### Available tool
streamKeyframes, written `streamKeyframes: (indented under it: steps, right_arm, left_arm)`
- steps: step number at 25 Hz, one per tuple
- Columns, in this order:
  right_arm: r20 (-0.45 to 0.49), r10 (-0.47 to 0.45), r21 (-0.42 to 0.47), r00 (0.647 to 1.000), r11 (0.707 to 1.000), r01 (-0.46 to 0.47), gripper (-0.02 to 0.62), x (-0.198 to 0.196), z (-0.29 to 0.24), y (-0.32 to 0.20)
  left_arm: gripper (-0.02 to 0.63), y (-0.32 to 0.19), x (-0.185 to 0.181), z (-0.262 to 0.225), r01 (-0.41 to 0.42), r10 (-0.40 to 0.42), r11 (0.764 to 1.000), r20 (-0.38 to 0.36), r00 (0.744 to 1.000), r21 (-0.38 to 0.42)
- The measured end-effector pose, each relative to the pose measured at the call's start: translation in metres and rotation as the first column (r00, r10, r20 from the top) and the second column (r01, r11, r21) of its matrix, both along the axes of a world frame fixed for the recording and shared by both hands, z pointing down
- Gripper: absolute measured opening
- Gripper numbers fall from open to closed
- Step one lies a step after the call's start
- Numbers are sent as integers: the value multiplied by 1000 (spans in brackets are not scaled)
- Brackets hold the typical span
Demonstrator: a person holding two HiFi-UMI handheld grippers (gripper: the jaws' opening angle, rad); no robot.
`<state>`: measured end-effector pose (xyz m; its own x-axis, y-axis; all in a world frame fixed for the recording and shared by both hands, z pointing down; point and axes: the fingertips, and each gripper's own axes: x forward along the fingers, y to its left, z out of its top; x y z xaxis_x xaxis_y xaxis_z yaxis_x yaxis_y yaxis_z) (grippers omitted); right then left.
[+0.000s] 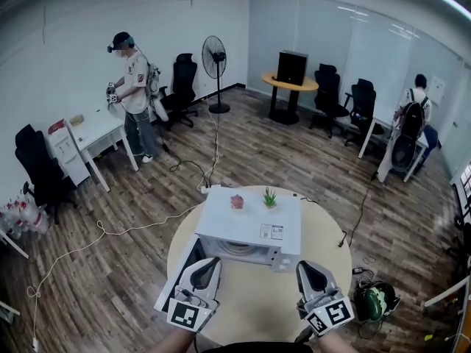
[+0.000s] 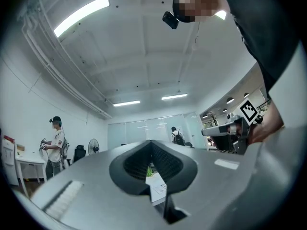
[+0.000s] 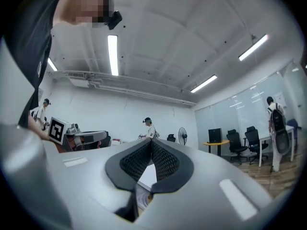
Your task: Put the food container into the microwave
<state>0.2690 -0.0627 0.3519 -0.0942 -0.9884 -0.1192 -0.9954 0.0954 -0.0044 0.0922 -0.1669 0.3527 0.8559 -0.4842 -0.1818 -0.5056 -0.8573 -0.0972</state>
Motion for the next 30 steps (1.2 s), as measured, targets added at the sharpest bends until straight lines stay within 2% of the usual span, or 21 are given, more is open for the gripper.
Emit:
streamKeyframes:
  steps: [3, 11, 16, 30]
  right_arm:
    - [44, 27, 10, 999, 1000, -28, 11, 7, 3, 5]
    - [43, 136, 30, 990, 990, -138, 9, 28, 11, 7]
    - [70, 134, 29, 989, 990, -136, 9, 31, 14, 10]
    - [25, 132, -6, 991, 991, -132, 8, 26, 28, -1]
  left_arm:
    - [-3, 0, -3, -3, 9, -9, 1000, 1, 1000, 4]
    - [-2, -1, 3, -8, 3, -3, 1000, -13, 1000, 14]
    - [-2, -2, 4, -9, 4, -4, 1000, -22, 1000, 7]
    - [-2, -6, 1, -5, 29, -29, 1000, -19, 999, 8]
